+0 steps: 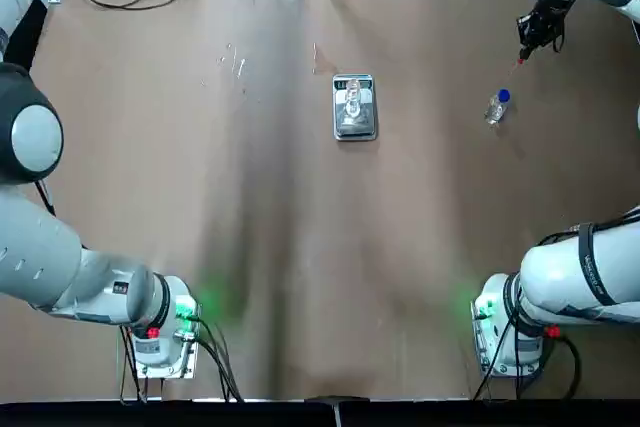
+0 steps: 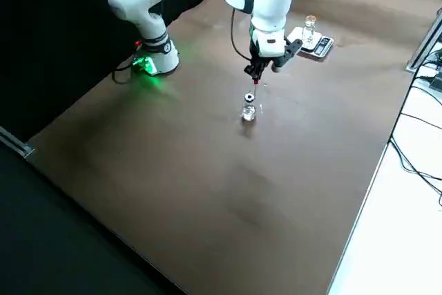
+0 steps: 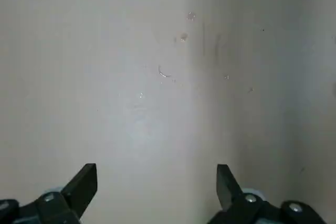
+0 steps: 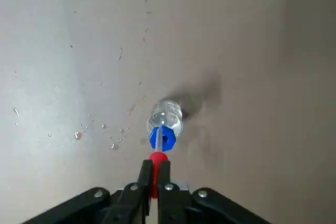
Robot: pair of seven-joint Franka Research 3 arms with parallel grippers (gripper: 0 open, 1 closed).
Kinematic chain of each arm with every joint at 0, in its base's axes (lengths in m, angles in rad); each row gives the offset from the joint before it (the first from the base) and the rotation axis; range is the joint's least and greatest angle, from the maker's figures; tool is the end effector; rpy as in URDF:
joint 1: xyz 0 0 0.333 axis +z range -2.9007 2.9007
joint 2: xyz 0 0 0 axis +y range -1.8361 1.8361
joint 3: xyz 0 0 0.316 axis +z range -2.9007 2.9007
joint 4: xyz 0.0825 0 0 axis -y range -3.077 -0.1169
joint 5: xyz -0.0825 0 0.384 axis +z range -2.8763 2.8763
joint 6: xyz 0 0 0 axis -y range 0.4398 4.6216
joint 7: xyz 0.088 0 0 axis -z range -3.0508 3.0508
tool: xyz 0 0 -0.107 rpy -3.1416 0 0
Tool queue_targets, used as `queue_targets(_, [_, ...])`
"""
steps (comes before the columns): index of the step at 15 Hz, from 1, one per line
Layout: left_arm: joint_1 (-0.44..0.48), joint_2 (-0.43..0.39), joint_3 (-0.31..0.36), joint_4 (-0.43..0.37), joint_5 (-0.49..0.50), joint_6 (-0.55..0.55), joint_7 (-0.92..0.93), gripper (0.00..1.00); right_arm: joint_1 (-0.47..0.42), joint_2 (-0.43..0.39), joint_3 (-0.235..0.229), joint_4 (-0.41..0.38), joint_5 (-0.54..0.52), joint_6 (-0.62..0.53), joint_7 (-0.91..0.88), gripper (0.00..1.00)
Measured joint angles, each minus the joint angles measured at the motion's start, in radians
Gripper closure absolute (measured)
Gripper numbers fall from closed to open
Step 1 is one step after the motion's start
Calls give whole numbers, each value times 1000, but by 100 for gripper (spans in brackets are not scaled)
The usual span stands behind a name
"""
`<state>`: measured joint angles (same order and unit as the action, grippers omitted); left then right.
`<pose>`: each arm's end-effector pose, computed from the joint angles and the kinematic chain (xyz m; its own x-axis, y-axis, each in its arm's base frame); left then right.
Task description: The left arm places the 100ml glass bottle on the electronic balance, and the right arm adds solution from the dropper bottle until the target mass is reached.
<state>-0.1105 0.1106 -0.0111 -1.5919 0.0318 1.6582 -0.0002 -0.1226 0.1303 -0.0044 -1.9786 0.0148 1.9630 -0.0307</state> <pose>0.5876 -0.0683 0.5586 0.9913 -0.1237 -0.0443 -0.1251 -0.9917 -0.0303 0.5620 -0.0707 0.3910 0.9843 -0.1005 -0.1450 -0.1040 -0.9944 -0.0166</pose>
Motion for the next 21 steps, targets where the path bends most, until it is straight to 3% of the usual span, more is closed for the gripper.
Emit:
queue_targets(12, [0, 0, 0, 0, 0, 0, 0, 0, 3, 0, 11, 58, 0, -85, 1, 91])
queue_targets(21, [0, 0, 0, 0, 0, 0, -1, 0, 63, -1, 20, 97, 16, -114, 56, 90])
